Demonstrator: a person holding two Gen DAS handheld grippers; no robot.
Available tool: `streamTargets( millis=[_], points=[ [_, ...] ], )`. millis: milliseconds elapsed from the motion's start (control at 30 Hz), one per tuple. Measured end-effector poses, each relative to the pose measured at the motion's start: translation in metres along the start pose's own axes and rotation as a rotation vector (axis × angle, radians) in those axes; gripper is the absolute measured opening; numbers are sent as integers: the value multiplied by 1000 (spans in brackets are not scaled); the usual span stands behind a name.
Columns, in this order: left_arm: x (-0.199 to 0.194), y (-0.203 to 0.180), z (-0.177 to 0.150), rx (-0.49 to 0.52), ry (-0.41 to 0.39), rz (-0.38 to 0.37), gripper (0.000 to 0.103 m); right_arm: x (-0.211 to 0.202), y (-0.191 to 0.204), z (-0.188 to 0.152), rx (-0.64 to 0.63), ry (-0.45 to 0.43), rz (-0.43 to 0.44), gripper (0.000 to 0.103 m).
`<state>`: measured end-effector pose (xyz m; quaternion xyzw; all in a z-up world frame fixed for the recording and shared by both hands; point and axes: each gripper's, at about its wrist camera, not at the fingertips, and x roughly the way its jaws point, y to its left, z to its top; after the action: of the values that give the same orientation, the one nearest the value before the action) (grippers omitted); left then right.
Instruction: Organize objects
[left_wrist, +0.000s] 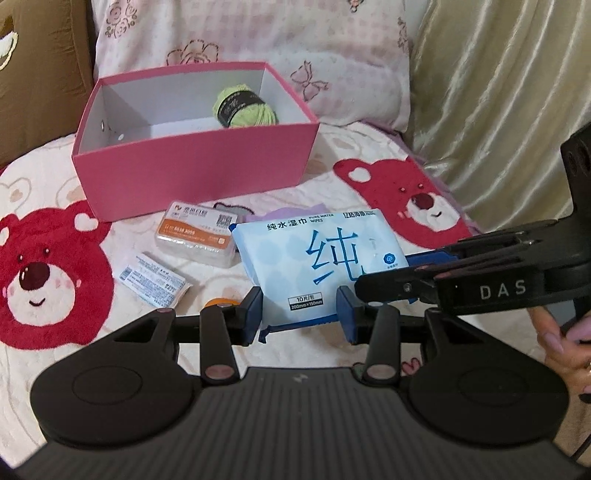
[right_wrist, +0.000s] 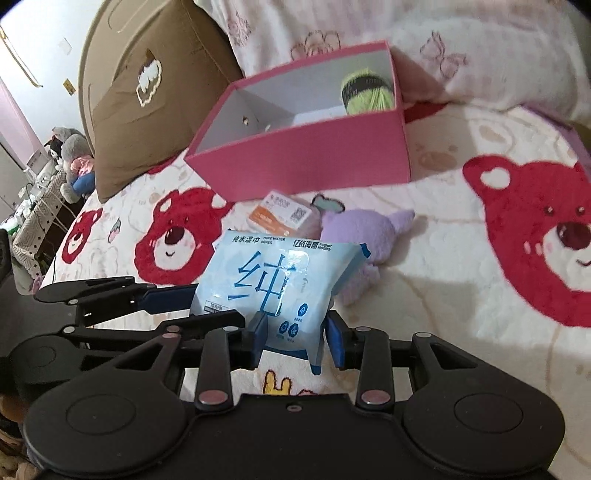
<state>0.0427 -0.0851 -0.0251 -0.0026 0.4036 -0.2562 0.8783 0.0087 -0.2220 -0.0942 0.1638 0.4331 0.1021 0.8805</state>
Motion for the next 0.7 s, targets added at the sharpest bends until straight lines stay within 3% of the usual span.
streamTargets(
  millis=[333,700],
  points=[
    [-27,-6,14,49,-70,7,40,-26,22,9,-61,-79,-27,42],
    [-44,-4,25,82,-115,29,42,-40,36,19,-72,-96,-15,42]
  ],
)
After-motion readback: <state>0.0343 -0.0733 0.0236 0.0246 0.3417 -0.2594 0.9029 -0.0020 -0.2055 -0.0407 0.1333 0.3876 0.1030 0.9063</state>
